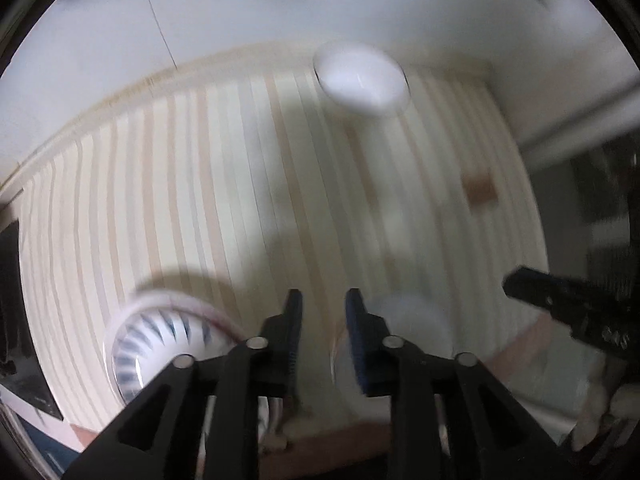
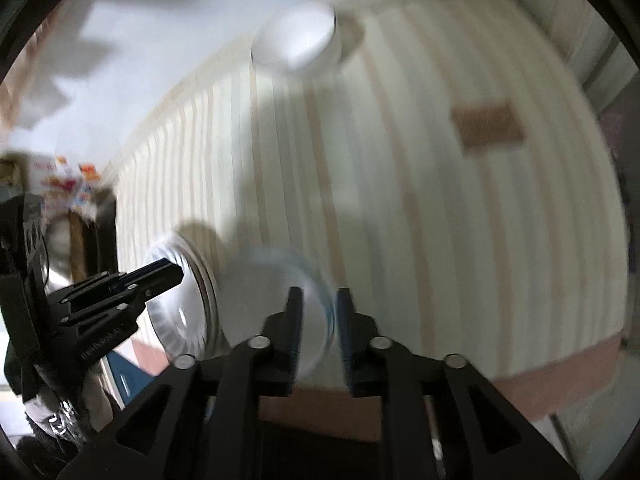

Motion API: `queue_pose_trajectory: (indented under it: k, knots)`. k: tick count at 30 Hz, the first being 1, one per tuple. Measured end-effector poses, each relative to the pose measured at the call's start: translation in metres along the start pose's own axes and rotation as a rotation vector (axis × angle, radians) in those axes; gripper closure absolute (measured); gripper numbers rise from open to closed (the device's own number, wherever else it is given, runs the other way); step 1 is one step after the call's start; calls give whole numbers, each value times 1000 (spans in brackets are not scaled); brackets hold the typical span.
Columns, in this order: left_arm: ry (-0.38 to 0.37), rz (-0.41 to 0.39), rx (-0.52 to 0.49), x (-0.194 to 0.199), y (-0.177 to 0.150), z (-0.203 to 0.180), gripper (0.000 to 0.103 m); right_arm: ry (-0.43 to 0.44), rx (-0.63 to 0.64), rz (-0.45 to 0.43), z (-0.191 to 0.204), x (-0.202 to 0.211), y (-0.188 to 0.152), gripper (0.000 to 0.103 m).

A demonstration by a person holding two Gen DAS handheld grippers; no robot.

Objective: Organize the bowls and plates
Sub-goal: 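Open both grippers and move them to the black-rimmed white bowl, then grasp the rim of the black-rimmed bowl with both grippers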

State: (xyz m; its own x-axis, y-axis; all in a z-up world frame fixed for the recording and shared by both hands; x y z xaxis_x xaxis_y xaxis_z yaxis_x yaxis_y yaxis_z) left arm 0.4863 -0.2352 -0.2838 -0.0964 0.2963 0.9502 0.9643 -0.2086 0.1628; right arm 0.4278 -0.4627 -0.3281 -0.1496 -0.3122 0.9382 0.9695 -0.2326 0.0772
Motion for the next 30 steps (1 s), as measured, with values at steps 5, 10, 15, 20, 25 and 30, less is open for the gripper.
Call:
queue_pose_trajectory:
  k: [5,10,15,20,25,30]
  knots:
    - [-36,-48,100,-20,76,16,81,27,-31,-119,-6,4,76,47]
    - [-32,-13,123,-61,134,22,81,14,-56,-140,-2,-30,156,47]
    - [-7,38,117,-101,162,25,81,-18,-58,-119,2,-66,195,47]
    - [-12,80,115,-125,170,24,81,-48,-50,-81,-1,-97,214,47]
    - [-11,110,113,-141,173,21,81,-59,-54,-66,-4,-111,225,47]
    - [-2,124,103,-152,178,18,81,-66,-53,-54,-1,-115,233,47]
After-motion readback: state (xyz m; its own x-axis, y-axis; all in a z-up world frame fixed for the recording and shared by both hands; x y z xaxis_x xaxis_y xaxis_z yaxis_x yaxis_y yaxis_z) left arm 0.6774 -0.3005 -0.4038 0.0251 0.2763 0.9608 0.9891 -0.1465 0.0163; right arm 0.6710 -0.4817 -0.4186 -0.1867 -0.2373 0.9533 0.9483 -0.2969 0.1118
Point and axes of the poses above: each gripper's, at about its wrist camera, not at the fingertips, and x roughly against the way its jaws point, z to its left, y to its top, the point moved 1 cm from there along -x, roughly the way its jaws point, and after that the axes turned 5 degrees about -y, right-handed, at the moved point
